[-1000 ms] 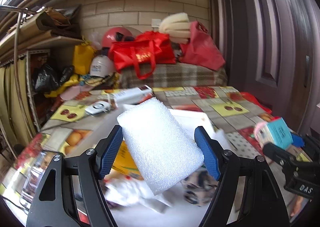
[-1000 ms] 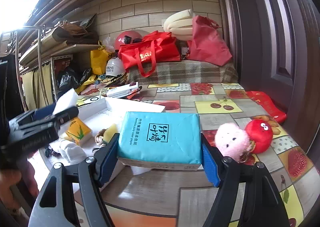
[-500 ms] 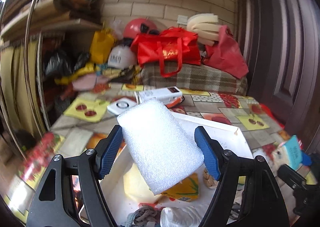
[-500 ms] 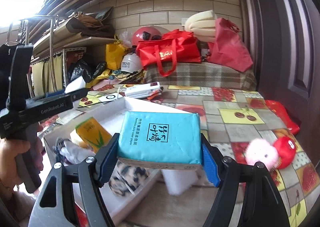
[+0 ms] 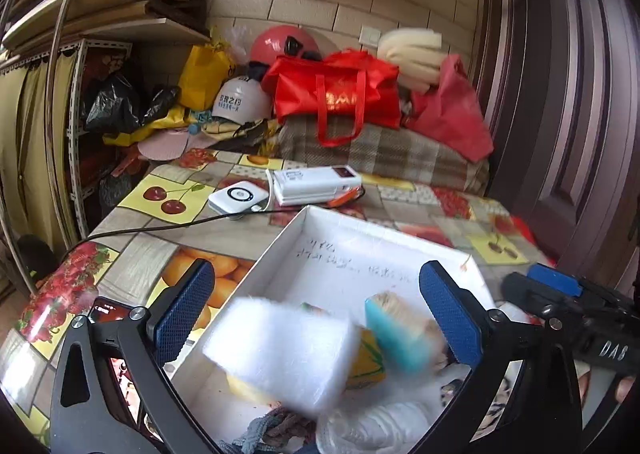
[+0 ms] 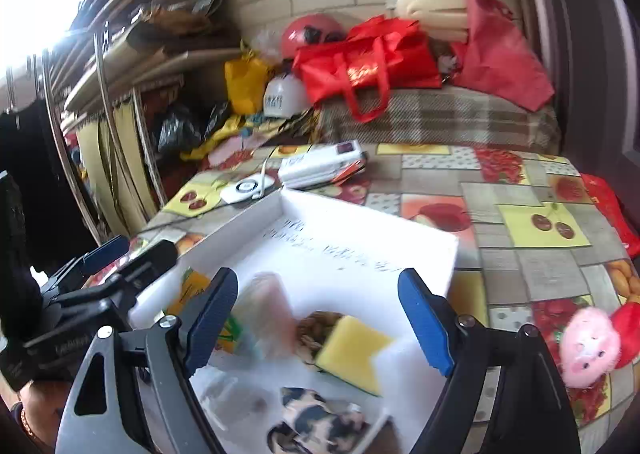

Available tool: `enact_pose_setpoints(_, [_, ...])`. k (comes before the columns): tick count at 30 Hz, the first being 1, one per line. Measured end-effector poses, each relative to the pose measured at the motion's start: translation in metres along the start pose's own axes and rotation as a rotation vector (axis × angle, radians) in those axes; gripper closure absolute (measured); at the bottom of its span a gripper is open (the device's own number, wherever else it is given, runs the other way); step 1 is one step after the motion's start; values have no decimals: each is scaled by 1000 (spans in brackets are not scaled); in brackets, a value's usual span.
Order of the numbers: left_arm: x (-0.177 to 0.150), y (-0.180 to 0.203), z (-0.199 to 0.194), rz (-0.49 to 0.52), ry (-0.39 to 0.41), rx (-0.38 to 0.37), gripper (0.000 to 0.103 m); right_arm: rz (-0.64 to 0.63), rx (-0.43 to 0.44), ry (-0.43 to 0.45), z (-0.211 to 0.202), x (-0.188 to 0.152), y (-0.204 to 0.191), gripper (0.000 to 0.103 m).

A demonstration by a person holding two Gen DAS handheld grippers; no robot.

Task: Organize soft objects
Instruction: 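Open both tools to drop the foam block and blue tissue pack into the box, then grasp a white foam block from the box with the right tool and lift it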

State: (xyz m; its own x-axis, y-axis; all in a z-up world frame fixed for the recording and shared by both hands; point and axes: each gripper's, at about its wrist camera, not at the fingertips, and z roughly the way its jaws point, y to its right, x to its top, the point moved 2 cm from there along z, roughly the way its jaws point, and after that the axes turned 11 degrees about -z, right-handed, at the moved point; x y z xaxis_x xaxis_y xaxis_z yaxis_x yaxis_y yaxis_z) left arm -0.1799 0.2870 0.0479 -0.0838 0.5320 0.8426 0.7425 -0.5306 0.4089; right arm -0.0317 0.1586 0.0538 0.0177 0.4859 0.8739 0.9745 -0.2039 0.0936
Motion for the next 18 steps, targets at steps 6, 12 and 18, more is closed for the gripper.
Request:
enact_pose_setpoints(6, [-3, 8, -12, -58, -20, -127, 0, 33, 41, 3, -29, -13, 49, 20])
enact_pose_setpoints(12, [-14, 33, -14, 44, -12, -157, 0, 23, 177, -70, -29, -46, 84, 20])
enact_pose_setpoints(18, [-17, 28, -8, 38, -28, -150, 0, 22, 282, -107, -2, -55, 67, 20])
